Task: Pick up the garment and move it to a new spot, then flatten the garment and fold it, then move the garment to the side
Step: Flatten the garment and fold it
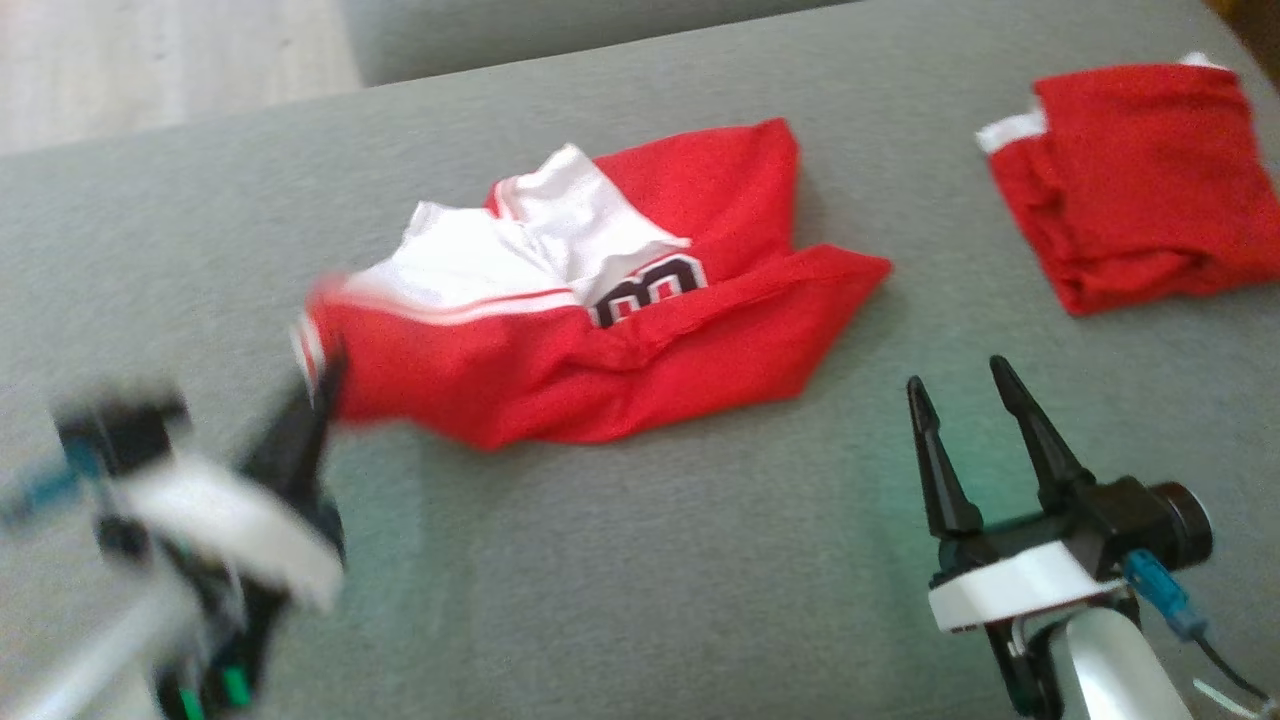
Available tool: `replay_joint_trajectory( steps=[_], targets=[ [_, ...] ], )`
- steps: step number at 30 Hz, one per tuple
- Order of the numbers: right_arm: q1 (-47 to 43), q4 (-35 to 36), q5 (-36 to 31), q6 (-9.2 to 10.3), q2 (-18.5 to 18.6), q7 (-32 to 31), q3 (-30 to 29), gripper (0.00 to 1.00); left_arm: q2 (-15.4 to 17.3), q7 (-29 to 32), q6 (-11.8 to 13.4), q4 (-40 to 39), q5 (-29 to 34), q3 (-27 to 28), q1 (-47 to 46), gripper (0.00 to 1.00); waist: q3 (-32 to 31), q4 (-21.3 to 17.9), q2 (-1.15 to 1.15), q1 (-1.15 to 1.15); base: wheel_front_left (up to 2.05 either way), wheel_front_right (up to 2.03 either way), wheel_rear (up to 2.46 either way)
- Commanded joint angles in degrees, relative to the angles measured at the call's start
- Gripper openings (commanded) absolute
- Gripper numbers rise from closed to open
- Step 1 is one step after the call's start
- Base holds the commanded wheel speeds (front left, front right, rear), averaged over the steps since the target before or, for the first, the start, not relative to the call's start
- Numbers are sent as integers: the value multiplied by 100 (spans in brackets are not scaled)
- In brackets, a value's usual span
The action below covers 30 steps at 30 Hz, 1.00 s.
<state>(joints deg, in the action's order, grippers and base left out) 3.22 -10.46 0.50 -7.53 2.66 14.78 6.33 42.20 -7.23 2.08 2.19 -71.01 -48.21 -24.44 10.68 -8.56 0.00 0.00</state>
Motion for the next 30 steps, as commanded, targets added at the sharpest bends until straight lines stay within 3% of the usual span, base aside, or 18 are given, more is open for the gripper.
replay_joint_trajectory(
  steps=[1,6,7,8,9,16,21,30],
  targets=[
    [-34,185,-34,4,21,22,86,100,211,-179,46,-247,-72,274,-155,0,11,238,0,0,0,0,0],
    [-120,132,-121,4,21,22,130,100,-76,-429,-60,-409,-739,8,1182,0,-41,585,0,0,0,0,0],
    [-123,117,-137,4,21,22,161,100,-116,-374,-83,-427,-865,-49,1320,20,-57,638,0,0,0,0,0],
    [-117,105,-149,4,21,22,190,100,-119,-304,-100,-447,-924,-103,1391,94,-66,679,0,0,0,0,0],
    [-102,97,-159,4,21,22,210,100,-112,-308,-100,-453,-926,-104,1408,100,-73,714,0,0,0,0,0],
    [-28,96,-195,4,23,22,294,100,275,-474,199,-579,-307,245,808,100,-67,754,0,0,0,0,0],
    [-14,98,-215,4,56,22,353,100,539,114,347,-418,558,121,-272,100,55,646,0,0,0,0,0],
    [276,138,-184,4,43,22,480,100,256,1534,-244,921,1140,-322,-1968,100,480,290,0,0,0,0,0]
  ],
)
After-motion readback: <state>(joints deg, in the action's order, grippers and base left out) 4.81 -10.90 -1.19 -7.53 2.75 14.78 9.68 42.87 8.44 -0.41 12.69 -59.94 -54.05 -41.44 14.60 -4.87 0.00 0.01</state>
